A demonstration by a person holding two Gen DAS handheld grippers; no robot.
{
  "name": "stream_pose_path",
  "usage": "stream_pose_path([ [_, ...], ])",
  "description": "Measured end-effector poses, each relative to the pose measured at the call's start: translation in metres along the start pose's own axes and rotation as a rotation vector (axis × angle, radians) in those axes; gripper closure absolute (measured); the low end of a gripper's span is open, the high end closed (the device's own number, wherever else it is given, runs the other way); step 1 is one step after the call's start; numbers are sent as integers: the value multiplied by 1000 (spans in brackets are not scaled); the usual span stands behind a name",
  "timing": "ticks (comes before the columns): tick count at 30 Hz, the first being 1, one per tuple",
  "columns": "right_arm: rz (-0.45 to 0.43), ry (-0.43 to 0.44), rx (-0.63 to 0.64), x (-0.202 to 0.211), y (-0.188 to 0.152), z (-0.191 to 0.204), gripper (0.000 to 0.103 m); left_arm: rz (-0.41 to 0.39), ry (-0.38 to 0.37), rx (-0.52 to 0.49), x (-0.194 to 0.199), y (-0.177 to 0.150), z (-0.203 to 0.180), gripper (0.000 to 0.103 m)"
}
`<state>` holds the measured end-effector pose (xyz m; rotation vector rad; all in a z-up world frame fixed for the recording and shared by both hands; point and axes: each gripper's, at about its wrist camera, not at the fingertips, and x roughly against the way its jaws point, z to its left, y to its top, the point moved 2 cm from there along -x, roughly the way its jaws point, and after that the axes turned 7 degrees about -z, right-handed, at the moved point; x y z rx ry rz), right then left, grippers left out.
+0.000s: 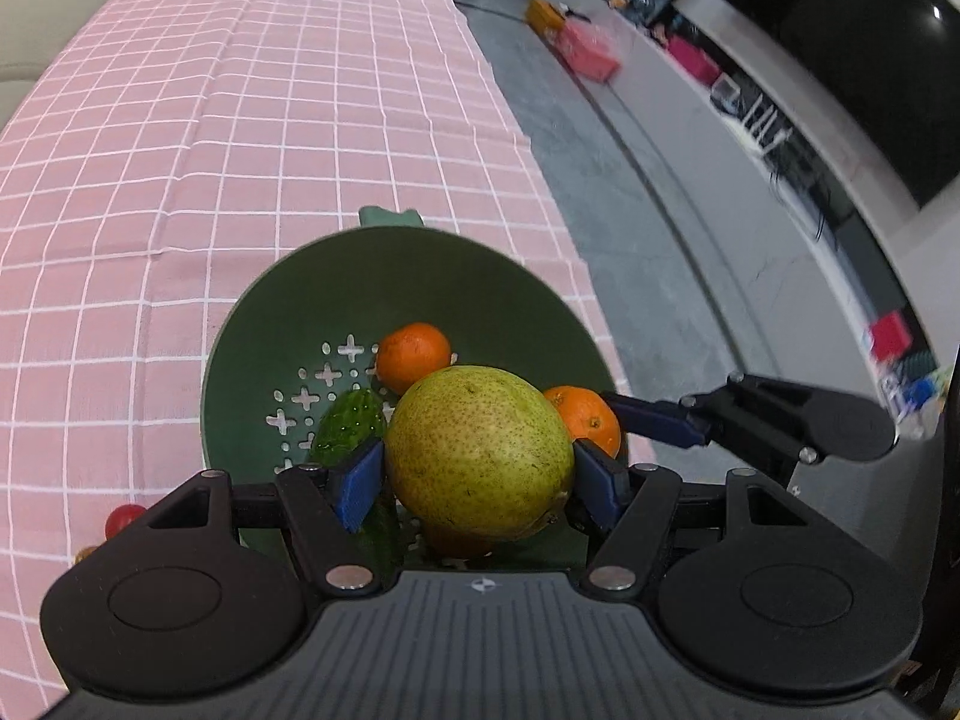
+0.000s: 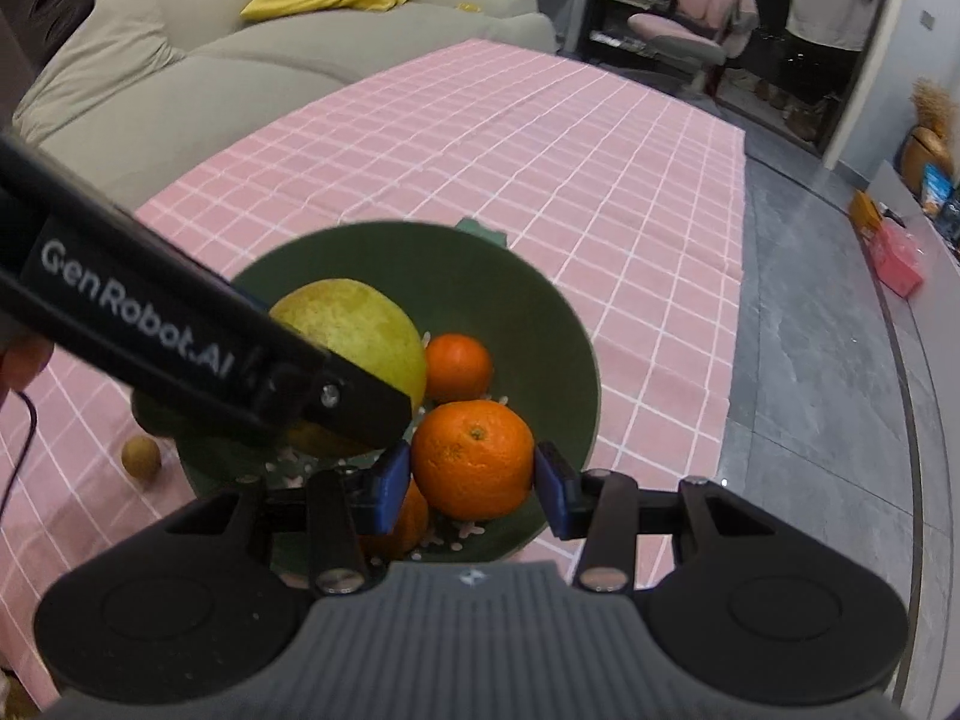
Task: Organize fruits
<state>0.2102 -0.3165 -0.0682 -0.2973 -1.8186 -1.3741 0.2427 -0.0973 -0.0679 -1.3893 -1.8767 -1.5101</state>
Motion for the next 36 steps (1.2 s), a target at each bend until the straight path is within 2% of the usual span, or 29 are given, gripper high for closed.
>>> stream_pose_path([
  [7,22,30,4,-9,-5,2,61,29,40,-110,-5,2,-8,25],
  [10,25,41,3,-10,-4,6,61,26,50,-128,-5,1,-6,24],
  [12,34,49,2,-12,-4,9,61,22,50,-116,-3,2,-2,21],
  [17,47,32,-14,-15,-7,11,61,8,12,-58,7,3,8,20],
  [24,44,39,-69,-18,-2,8,60,-5,44,-31,34,-3,22,20],
  [29,38,28,-86,-22,1,9,60,26,101,-77,46,-18,23,20],
  [32,37,54,-117,-22,1,11,60,32,138,-112,49,-29,21,20],
  [35,42,58,-114,-21,1,16,60,33,157,-125,49,-36,18,32],
  [36,46,55,-110,-21,1,18,60,22,163,-124,48,-37,19,43],
])
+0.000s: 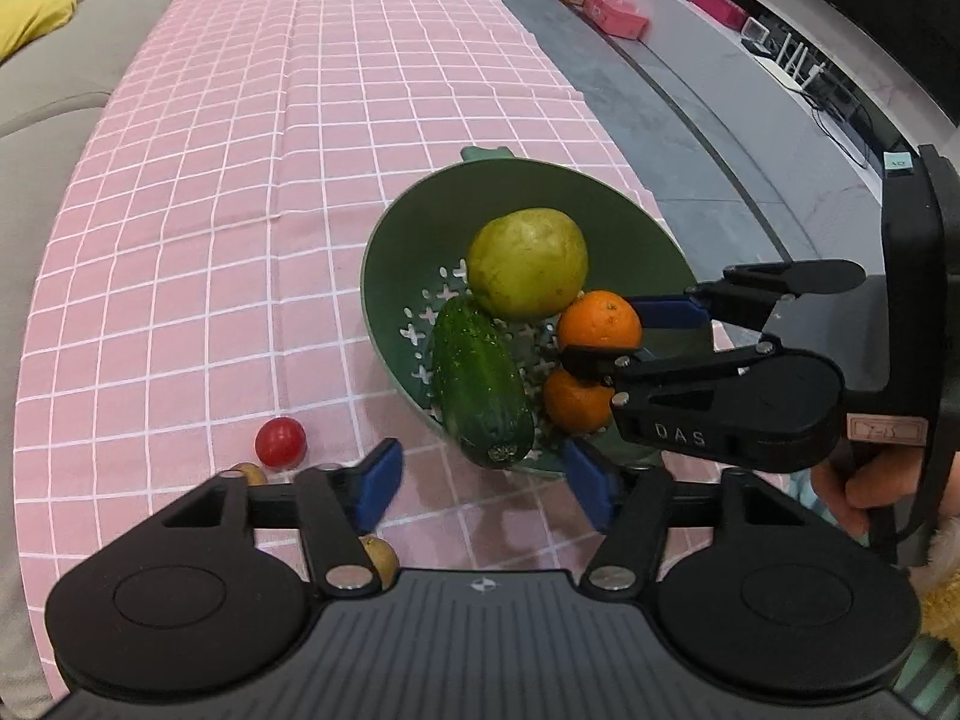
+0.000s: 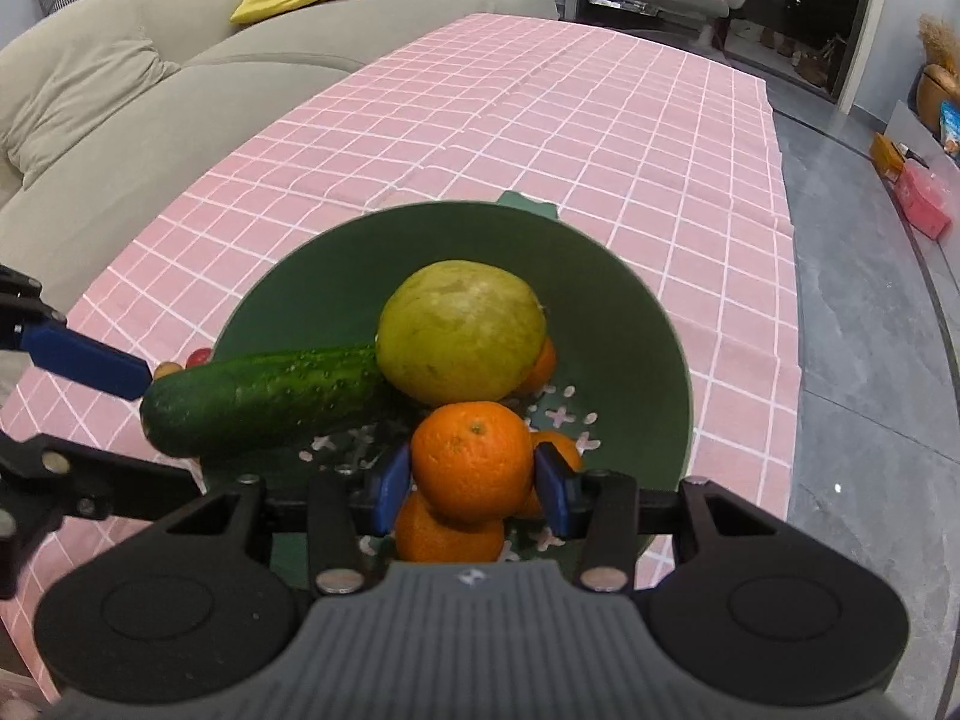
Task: Organize fruits
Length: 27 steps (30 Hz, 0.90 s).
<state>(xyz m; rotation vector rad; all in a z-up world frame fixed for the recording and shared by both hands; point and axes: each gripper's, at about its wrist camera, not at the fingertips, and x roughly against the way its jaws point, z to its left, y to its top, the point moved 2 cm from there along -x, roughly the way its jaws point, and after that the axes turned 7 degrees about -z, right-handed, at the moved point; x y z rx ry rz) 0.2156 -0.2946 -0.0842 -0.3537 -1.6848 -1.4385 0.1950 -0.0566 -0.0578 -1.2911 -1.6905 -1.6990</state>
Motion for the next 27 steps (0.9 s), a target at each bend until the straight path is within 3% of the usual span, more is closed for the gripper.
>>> stream_pose_path([
  [1,5,3,-1,0,-1,1,60,-5,3,5,-1,-1,0,55],
  [4,28,36,-37,2,-4,-1,61,-25,-41,59,-3,-3,7,68],
  [6,33,57,-66,4,-6,-2,60,-39,-61,97,-2,-3,11,71],
  [18,88,221,-342,-6,1,-4,60,-175,-14,255,0,20,45,72],
  [27,86,227,-334,-17,11,20,57,-171,-40,282,3,13,52,74],
])
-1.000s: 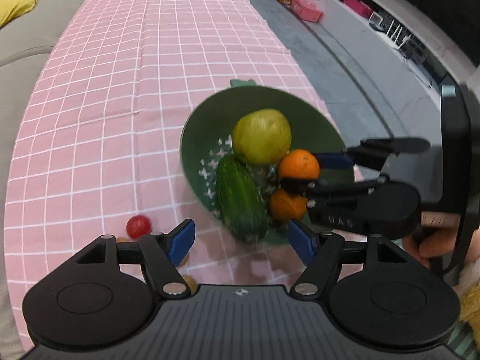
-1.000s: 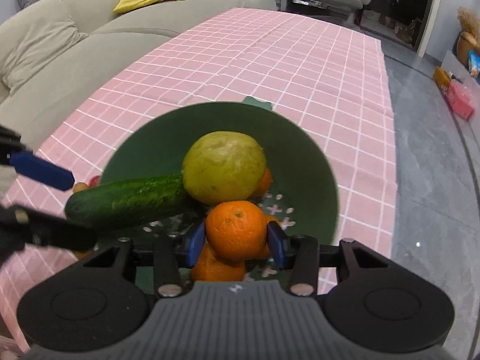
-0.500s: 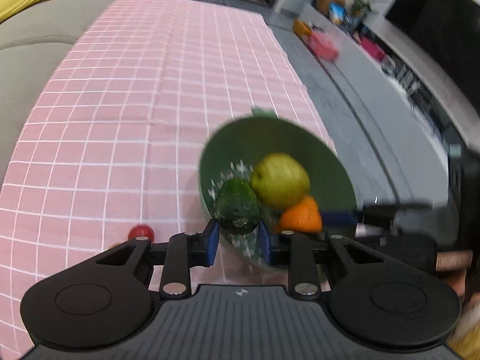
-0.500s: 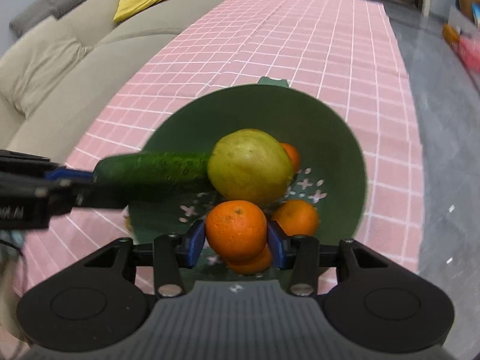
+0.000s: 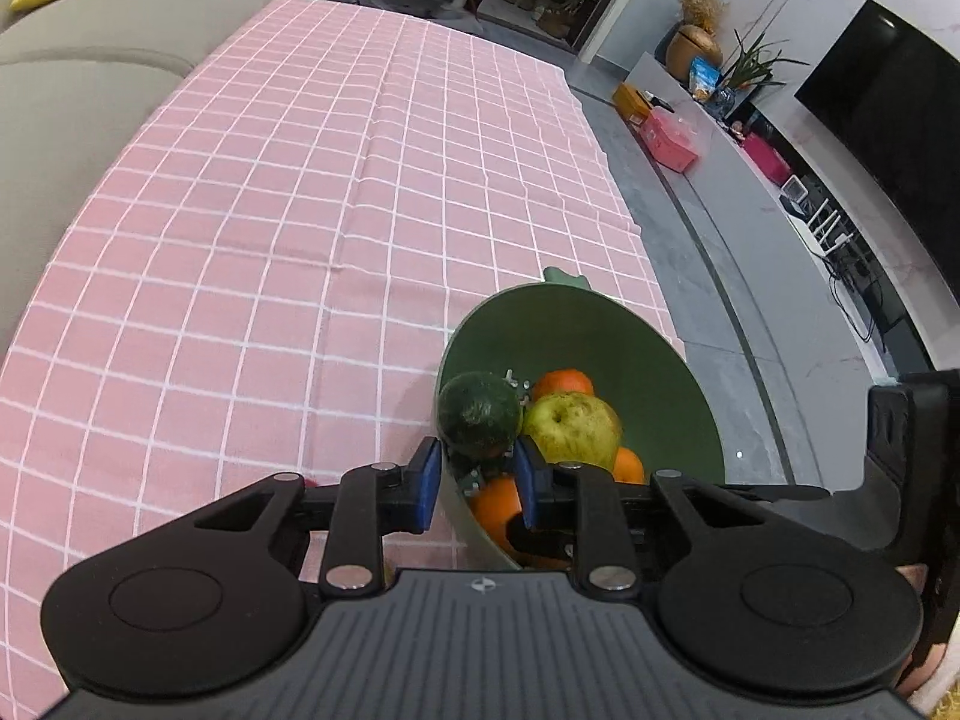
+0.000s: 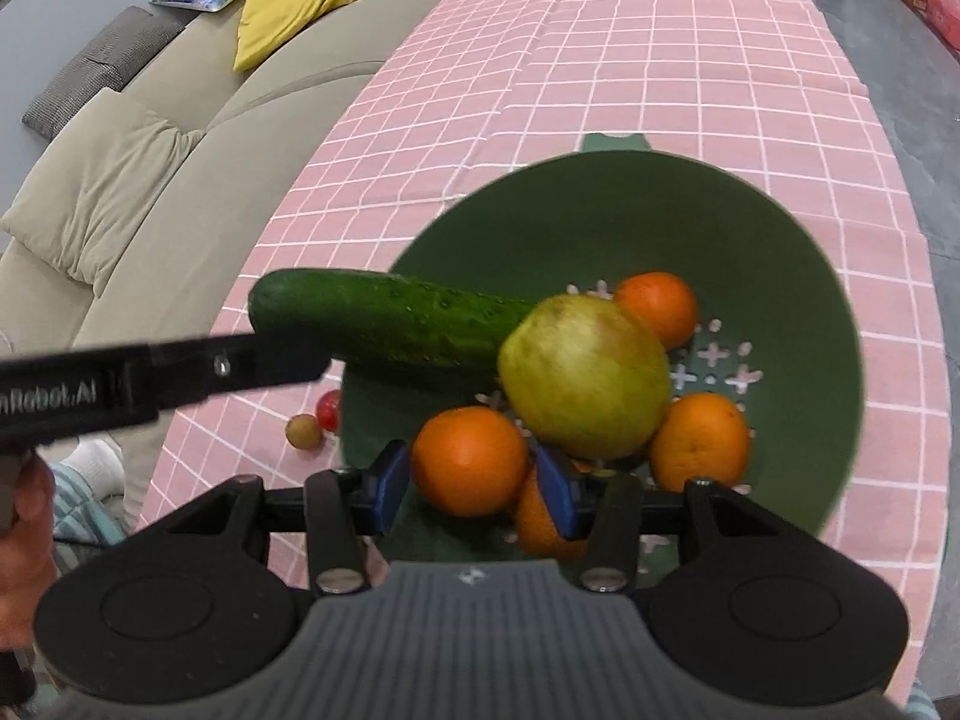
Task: Organize fruits
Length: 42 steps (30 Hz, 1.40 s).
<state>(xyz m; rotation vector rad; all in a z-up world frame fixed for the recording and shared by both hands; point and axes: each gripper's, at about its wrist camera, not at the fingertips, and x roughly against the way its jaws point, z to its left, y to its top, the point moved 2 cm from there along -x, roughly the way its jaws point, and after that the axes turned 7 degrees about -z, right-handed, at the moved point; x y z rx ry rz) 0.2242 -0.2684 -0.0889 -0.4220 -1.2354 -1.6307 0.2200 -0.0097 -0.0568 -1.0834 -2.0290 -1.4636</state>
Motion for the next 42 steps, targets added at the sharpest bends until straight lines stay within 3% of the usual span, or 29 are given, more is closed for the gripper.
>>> stream_pose_path([
  [8,-16,-48,51,12,-2,5,53,-21,0,-34,28,-4,1,74],
  [15,-96,-107,104,45,-9,23,53,-45,37,-66,52,-12,5,70],
  [24,-216,-168,204,78,-28,67,52,-44,144,-128,67,-36,15,68],
  [26,-245,-175,214,82,-34,76,41,-46,164,-140,69,-42,19,68],
  [28,-268,-175,228,85,-42,85,40,-43,179,-144,70,-52,25,68],
  [34,-278,-175,301,77,-71,109,42,-60,229,-111,72,-68,45,68],
  [37,-248,-186,346,65,-83,115,52,-76,231,-44,70,-72,57,67],
  [40,-224,-207,385,51,-94,116,60,-112,240,-33,69,-76,62,50],
  [42,-206,-212,394,40,-98,114,62,-103,257,-48,64,-79,62,49],
])
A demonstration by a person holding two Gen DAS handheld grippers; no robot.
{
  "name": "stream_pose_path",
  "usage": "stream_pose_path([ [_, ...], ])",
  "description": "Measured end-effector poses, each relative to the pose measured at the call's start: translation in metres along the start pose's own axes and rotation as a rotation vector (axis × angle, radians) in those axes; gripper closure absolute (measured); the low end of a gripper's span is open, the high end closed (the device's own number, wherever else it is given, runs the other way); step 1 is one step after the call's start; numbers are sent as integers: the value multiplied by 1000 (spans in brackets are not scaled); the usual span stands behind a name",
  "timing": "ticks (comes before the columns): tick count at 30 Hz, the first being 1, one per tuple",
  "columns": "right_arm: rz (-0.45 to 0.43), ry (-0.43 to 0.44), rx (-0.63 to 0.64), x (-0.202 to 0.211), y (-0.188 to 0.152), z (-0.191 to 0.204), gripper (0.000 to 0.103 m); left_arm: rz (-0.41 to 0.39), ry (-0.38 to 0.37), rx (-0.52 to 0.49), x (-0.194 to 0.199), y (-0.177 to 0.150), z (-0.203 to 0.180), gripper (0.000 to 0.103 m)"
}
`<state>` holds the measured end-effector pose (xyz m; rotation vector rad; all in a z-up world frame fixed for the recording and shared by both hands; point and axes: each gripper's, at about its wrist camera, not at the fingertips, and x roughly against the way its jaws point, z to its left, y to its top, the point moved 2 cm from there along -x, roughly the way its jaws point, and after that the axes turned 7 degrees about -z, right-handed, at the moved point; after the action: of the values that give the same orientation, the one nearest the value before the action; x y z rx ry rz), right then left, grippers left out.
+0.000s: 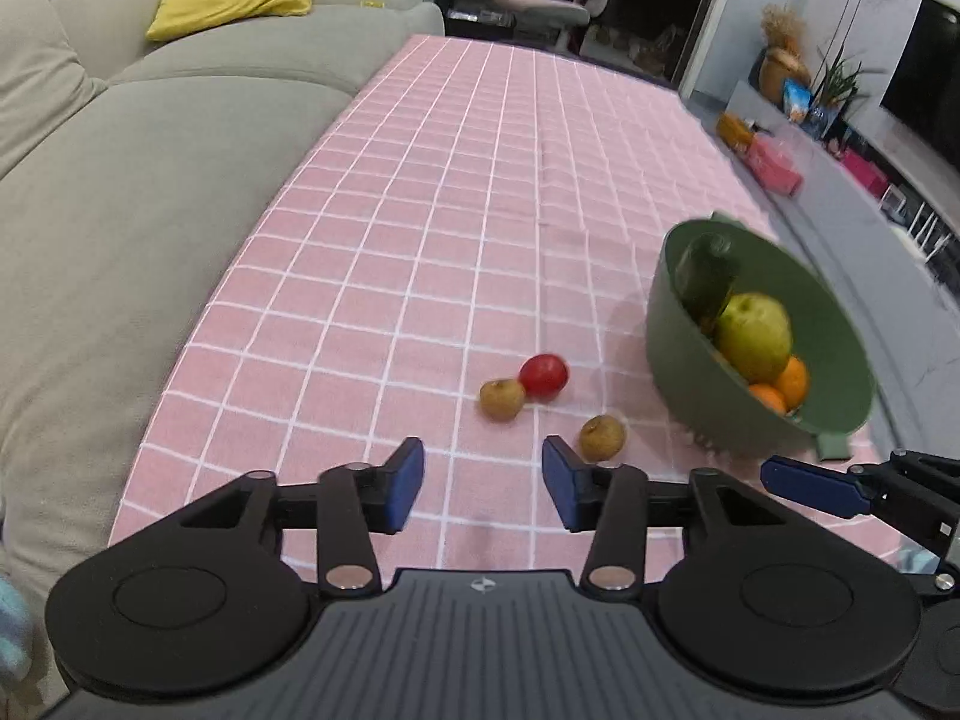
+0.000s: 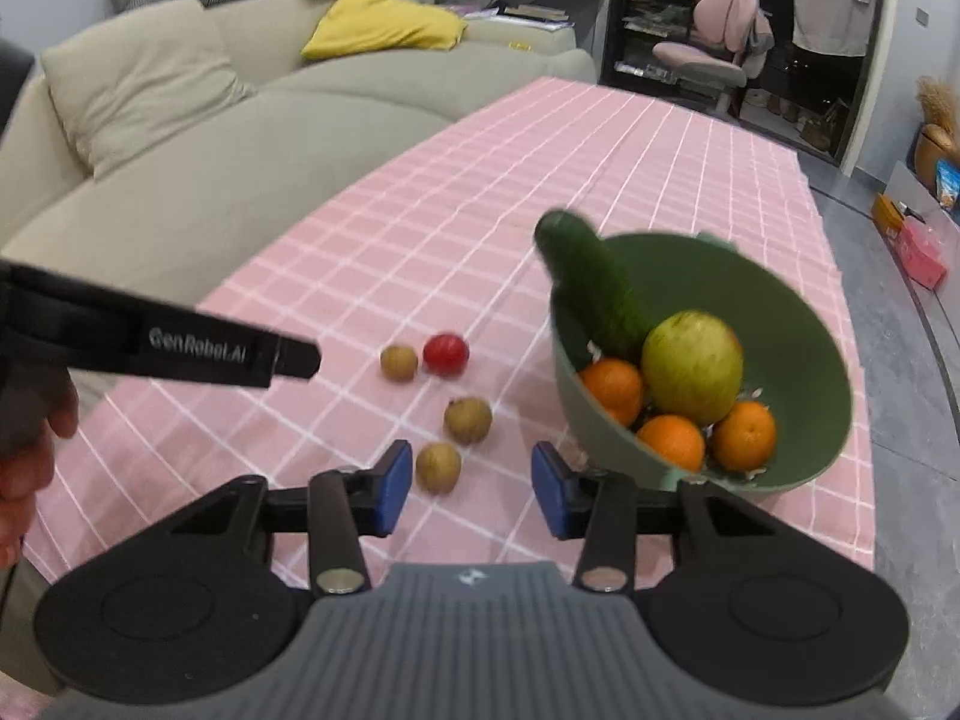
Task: Organize fruits
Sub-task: 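Move both tools back to the small fruits beside the colander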
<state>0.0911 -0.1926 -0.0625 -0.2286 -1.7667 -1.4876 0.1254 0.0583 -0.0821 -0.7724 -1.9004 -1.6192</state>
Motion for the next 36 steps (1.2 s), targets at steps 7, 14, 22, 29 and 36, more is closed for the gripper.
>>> stream_pose_path([
  [7,32,25,-17,-29,-15,1,67,8,-58,-8,-18,-8,-4,37],
  [14,50,59,-4,-51,-24,4,67,-22,-60,-83,-31,-4,-9,37],
  [22,47,86,10,-70,-22,6,75,-22,-39,-102,-53,0,-4,44],
  [29,37,99,14,-77,-22,6,78,-14,-65,-62,-72,2,0,48],
  [36,41,121,-7,-82,-23,1,78,2,-69,-51,-85,4,-2,70],
])
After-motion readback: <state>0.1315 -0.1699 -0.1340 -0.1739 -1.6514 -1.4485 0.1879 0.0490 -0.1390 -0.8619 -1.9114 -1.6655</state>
